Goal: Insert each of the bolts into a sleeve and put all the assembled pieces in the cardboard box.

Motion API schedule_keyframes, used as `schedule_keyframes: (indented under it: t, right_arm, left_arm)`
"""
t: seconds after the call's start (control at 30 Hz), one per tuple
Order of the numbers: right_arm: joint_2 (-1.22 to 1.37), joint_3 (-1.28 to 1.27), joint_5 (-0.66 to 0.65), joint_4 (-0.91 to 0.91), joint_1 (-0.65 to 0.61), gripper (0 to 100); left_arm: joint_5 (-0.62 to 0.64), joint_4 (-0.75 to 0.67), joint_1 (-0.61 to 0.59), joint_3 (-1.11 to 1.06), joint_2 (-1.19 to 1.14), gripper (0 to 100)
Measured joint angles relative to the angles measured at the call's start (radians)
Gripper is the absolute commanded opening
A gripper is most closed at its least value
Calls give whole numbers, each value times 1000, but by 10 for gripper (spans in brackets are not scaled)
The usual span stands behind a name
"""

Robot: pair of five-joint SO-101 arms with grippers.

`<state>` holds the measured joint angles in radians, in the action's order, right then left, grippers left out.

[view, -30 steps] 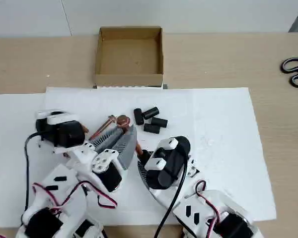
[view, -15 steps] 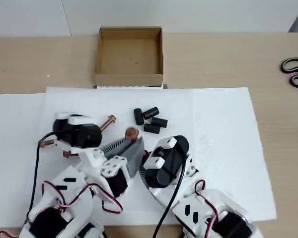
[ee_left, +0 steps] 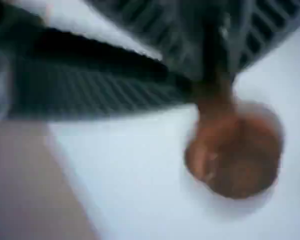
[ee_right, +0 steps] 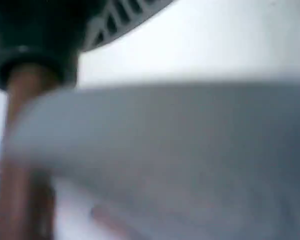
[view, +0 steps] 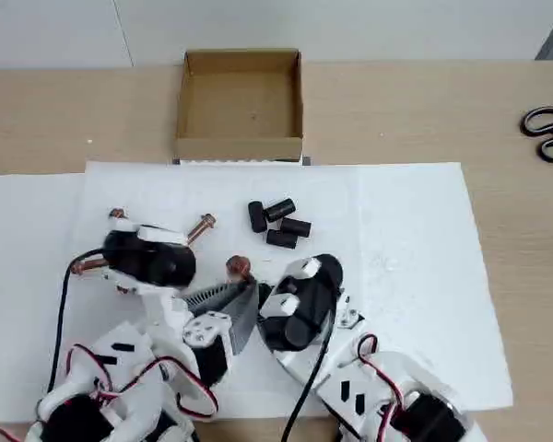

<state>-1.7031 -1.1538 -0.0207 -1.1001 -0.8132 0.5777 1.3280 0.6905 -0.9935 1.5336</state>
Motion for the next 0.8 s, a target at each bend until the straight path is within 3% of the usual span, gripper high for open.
schedule_keyframes:
  t: [0.17,0.53,0.63,0.8]
  right_arm:
    - [-3,18,2,20,6,3]
    - [-3,18,2,20,12,3]
    - [-2,18,2,20,54,3]
    - [-2,18,2,23,175,3]
  left_arm:
    - [-75,6,21,-23,-5,5]
    - [-112,6,14,-25,-5,5]
    - [-169,6,-66,-26,-5,5]
    - [-302,5,-316,-31,-5,5]
